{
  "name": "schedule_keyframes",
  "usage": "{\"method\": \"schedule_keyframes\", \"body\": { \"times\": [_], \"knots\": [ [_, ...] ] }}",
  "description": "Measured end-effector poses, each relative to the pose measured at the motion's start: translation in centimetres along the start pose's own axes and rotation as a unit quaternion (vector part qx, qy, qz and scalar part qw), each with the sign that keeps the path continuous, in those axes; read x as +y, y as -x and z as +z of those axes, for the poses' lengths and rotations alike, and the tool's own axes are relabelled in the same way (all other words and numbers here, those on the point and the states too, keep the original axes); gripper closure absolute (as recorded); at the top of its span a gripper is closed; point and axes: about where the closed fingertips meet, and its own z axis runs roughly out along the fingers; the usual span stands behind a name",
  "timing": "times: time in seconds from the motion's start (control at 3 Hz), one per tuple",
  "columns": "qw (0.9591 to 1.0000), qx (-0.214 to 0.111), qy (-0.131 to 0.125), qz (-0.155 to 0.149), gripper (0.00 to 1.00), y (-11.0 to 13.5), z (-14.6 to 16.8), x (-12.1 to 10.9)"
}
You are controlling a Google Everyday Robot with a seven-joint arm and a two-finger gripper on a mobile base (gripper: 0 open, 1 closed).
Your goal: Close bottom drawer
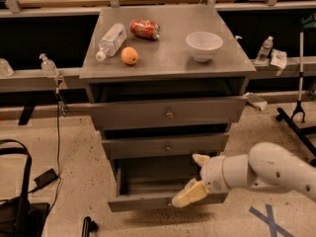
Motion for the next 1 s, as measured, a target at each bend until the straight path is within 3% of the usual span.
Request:
{"method": "schedule_keyframes", "body": {
  "times": [0.33,0.67,1.0],
  "knots": [
    [0.9992,-0.024,-0.023,-0.022,0.00,-5.4,7.6,-2.4],
    [0.9991,-0.015,-0.018,-0.036,0.00,-8.2,12.2,-4.2],
    [0.9993,-0.015,-0.012,-0.033,0.00,-8.4,12.6,-3.9]
  ]
}}
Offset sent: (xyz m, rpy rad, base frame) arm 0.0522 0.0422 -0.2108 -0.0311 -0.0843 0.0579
